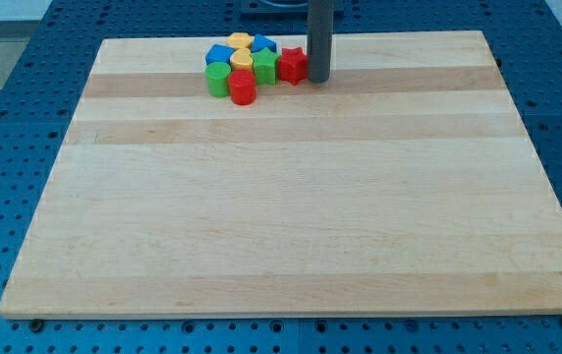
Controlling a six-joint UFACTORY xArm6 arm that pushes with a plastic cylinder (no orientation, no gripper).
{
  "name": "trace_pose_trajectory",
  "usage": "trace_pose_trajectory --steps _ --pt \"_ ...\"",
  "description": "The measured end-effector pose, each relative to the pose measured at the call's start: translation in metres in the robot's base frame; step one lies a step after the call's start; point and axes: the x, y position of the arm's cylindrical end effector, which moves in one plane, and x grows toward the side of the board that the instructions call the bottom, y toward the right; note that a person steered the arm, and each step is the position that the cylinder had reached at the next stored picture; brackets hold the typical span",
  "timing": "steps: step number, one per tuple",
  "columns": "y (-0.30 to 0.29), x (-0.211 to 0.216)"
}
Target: Slide the red star to the bottom side of the green star
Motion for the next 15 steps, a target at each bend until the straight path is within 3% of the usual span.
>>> trace_pose_trajectory --steps 4,7,8,9,10,13,15 --pt "0.009 -0.039" --pt "0.01 0.025" --pt "0.04 0.001" --pt "0.034 -0.045" --pt "0.0 -0.046" --pt "-0.015 0.026" --pt "-0.048 0.03"
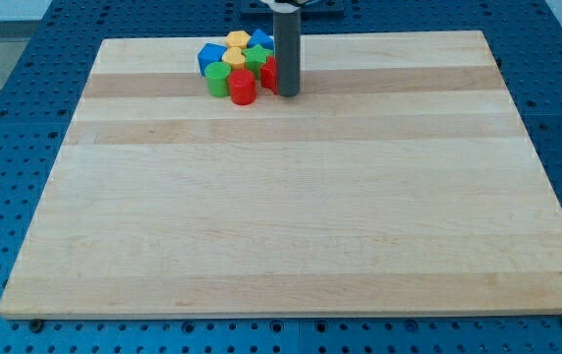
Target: Slide the red star to the bottom side of the green star
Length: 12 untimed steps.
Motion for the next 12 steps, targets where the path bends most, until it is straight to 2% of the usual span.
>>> trace_pose_trajectory --steps 1,3,4,5,7,8,9,10,11,12 --pt "0.001 0.006" --pt "0.065 0.005" --pt "0.071 -0.022" --pt "0.049 -0.031" --pt "-0.03 -0.037" --pt "-0.032 -0.037" --pt "-0.011 -0.028" --pt "0.023 0.015" --pt "0.029 0.042" --pt "0.028 0.042"
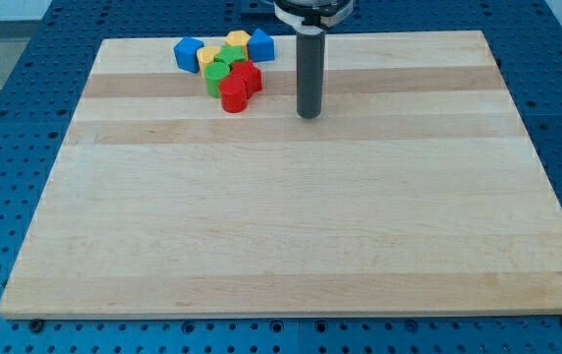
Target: Slide the red star to the bottom side of the green star
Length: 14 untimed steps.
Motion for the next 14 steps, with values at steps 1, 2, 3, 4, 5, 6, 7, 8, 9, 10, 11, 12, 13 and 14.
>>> trace_pose_trajectory --steps 1,2,3,4,5,6,7,8,9,10,11,12,13,14 --pt "-0.002 0.0" --pt "-0.016 0.0" --pt "-0.023 0.0" --pt "-0.032 -0.014" --pt "-0.05 -0.033" --pt "-0.061 -0.036" --pt "-0.066 -0.039" --pt "-0.082 -0.051" --pt "-0.091 -0.058" --pt "-0.098 -0.062" --pt "-0.101 -0.063" --pt "-0.106 -0.066" --pt "-0.109 -0.067" --pt "-0.084 -0.068"
